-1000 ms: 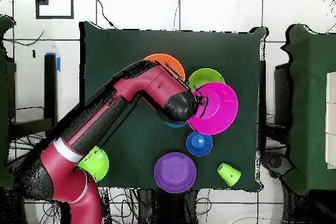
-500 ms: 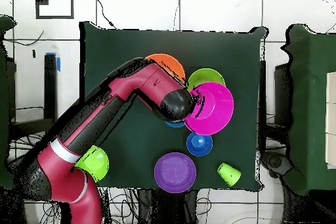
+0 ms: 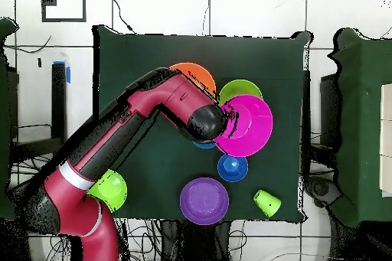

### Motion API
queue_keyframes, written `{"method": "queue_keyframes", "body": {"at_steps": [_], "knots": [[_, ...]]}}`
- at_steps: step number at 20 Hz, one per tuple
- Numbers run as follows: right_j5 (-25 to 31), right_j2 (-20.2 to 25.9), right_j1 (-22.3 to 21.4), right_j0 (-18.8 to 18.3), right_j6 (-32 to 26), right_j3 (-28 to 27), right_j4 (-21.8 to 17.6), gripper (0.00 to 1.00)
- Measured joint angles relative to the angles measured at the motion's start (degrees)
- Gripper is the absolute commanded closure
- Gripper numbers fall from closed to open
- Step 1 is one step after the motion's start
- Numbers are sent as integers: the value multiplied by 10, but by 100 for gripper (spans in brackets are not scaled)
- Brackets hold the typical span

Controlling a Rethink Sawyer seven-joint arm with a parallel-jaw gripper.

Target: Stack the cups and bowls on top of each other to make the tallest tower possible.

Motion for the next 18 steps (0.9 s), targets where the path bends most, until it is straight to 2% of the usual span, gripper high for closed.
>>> {"method": "queue_keyframes", "body": {"at_steps": [9,18], "knots": [[0,17,-3,5,15,3,0,100],[9,52,-16,16,66,5,0,100]]}}
